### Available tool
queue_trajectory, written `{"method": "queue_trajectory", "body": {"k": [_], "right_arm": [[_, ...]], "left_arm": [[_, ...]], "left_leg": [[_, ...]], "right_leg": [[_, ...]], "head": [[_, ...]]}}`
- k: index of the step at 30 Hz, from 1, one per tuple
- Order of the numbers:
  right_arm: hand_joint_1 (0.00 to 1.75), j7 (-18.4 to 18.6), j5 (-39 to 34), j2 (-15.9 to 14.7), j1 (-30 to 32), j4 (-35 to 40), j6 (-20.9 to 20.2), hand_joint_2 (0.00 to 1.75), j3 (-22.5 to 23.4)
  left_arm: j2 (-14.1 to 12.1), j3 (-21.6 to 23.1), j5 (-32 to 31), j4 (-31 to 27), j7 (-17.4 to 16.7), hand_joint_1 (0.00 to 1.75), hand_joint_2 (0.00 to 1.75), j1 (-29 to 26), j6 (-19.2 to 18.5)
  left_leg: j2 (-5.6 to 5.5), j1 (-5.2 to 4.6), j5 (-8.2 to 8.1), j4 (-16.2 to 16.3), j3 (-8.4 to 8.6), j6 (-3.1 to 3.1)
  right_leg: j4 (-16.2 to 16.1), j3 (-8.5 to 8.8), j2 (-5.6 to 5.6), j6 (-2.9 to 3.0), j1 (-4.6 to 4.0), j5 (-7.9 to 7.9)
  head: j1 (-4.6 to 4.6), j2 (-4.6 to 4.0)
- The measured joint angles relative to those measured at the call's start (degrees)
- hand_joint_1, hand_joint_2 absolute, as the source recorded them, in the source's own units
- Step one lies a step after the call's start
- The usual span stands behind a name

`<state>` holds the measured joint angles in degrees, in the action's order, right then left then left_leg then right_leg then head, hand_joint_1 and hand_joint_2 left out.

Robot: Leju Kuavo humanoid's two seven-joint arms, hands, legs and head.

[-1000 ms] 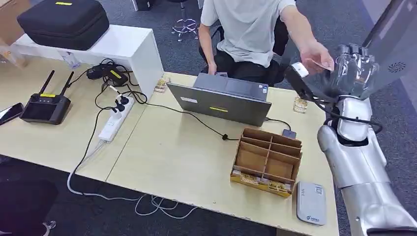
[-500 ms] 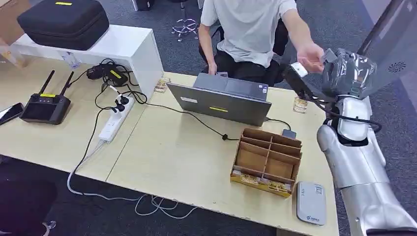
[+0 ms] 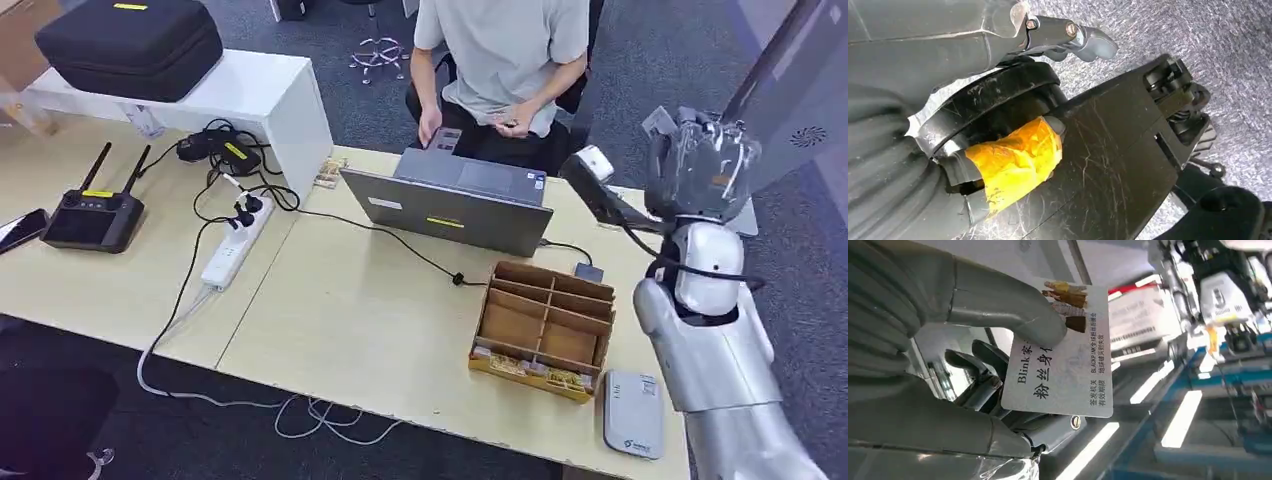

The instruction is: Pass the card to the sensor for recognition and then transmit it.

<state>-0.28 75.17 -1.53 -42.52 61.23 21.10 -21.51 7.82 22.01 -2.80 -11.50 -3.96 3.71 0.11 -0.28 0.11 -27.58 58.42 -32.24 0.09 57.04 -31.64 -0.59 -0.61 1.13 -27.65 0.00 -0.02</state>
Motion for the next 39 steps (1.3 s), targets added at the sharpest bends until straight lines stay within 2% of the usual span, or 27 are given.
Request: {"method": "queue_trajectory", "body": {"k": [4,9,14,19,24,29,35,39], "right_arm": [[1.75,-0.18,4.72,-2.99,11.17,12.26,4.57,1.75,0.81],[1.75,-0.85,6.05,-5.89,19.17,21.35,5.76,1.75,2.97],[1.75,-2.3,5.9,-8.11,32.1,31.54,8.02,1.75,8.09],[1.75,-4.65,3.65,-8.13,43.07,38.91,9.96,1.75,15.01],[1.75,-5.73,2.86,-7.36,48.27,40.25,10.12,1.75,19.32],[1.75,-7.19,2.33,-5.48,50.67,39.13,10.44,1.75,21.92],[1.75,-8.85,3.56,-1.86,51.2,33.24,9.68,1.75,22.1],[1.75,-8.81,4.61,0.2,50.71,28.55,9.68,1.75,20.39]], "left_arm": [[0.04,-1.18,0.87,0.0,0.0,0.0,1.75,-0.35,0.39],[0.13,-2.29,1.29,0.0,0.02,0.0,1.75,-0.47,0.63],[0.28,-4.13,3.5,0.0,0.33,0.0,1.75,-0.71,1.03],[0.57,-5.98,4.63,0.0,0.35,0.0,1.75,-0.76,1.59],[0.66,-6.95,5.05,0.0,0.55,0.0,1.75,-0.76,1.97],[0.87,-7.69,5.07,0.0,1.12,0.0,1.75,-0.78,2.32],[1.03,-7.91,4.57,0.0,1.53,0.0,1.75,-0.74,2.43],[1.03,-7.91,4.19,0.0,1.55,0.0,1.75,-0.65,2.43]], "left_leg": [[-0.04,-0.01,-0.07,0.0,-0.09,0.02],[0.0,0.02,-0.08,0.02,-0.03,0.02],[-0.25,0.02,-0.09,0.02,-0.15,0.02],[-0.19,0.01,-0.16,0.01,-0.22,0.11],[-0.12,0.01,-0.15,0.01,-0.2,0.12],[-0.11,0.01,-0.13,0.01,-0.18,0.09],[-0.08,0.02,-0.13,0.01,-0.2,0.09],[-0.05,0.02,-0.13,0.01,-0.2,0.09]], "right_leg": [[-0.04,0.0,-0.05,-0.01,0.0,-0.03],[-0.14,0.01,-0.03,-0.02,-0.01,-0.03],[-0.13,-0.01,-0.23,0.0,-0.02,-0.05],[-0.14,-0.04,-0.21,-0.01,-0.01,-0.06],[-0.13,-0.05,-0.16,-0.01,-0.02,-0.06],[-0.12,-0.04,-0.15,0.0,-0.02,-0.05],[-0.1,-0.04,-0.13,0.0,-0.02,-0.05],[-0.09,-0.05,-0.12,0.0,-0.02,-0.05]], "head": [[0.0,0.0],[0.04,0.0],[0.02,0.0],[0.02,0.0],[0.0,0.0],[0.0,0.0],[0.0,0.0],[0.0,0.0]]}}
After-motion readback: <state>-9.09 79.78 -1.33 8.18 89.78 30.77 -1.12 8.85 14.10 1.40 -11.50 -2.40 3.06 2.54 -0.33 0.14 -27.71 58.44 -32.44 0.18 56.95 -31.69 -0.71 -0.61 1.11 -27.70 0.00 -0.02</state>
